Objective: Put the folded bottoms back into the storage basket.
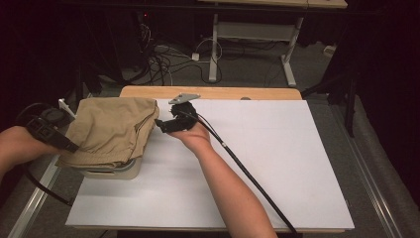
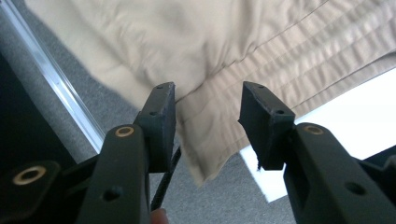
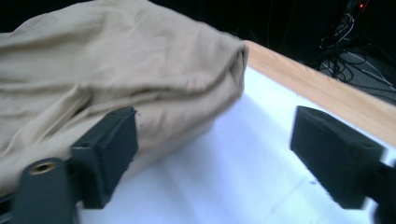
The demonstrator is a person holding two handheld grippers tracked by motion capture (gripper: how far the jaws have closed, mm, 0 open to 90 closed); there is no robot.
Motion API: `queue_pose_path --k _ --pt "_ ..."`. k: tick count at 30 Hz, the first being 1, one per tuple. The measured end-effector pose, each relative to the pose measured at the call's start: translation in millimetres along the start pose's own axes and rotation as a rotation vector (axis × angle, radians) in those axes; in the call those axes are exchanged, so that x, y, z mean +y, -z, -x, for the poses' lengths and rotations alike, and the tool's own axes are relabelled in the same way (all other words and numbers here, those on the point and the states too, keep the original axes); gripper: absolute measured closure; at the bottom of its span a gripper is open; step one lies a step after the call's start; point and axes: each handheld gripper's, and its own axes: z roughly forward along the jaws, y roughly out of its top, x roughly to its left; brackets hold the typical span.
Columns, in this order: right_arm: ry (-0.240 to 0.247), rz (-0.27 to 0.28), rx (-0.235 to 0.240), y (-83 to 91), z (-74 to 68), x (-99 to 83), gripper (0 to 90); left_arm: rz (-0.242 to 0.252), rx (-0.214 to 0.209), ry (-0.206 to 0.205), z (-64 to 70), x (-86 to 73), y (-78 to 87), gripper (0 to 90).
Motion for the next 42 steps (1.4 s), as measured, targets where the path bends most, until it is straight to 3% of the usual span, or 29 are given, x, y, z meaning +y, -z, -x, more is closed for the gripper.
queue_pose_path --k 6,10,13,16,21,29,33,42 --pt "-0.008 -0.005 0.002 21.0 -1.1 -27.6 0.3 0.006 -0.012 -0.02 13.2 15.9 -2.7 55.8" --pt "-0.019 -0.007 -0.012 36.8 -0.7 -46.3 0.3 0.015 -0.02 -0.034 21.7 26.9 -4.7 57.8" --pt "-0.025 0.0 -0.013 52.1 -1.5 -60.0 0.3 0.052 -0.044 -0.035 27.9 34.8 -5.4 64.6" --pt "-0.025 -0.004 -0.02 68.4 -3.3 -74.4 0.3 0.091 -0.037 -0.043 34.3 44.0 -8.1 74.5" --pt "-0.039 0.006 -0.039 97.1 -6.7 -99.2 0.3 0.15 -0.063 -0.036 44.1 58.0 -20.9 87.2" --pt "-0.036 0.012 -0.096 145.6 -11.0 -133.6 0.3 0.147 -0.043 -0.044 53.6 72.5 -48.5 87.4" --pt "-0.051 0.02 -0.106 170.7 -14.3 -150.2 0.3 0.113 -0.04 -0.051 58.3 78.6 -70.4 87.3" --pt "-0.053 0.02 -0.147 215.3 -23.8 -180.4 0.3 0.053 -0.104 -0.073 65.8 85.2 -113.1 87.4"
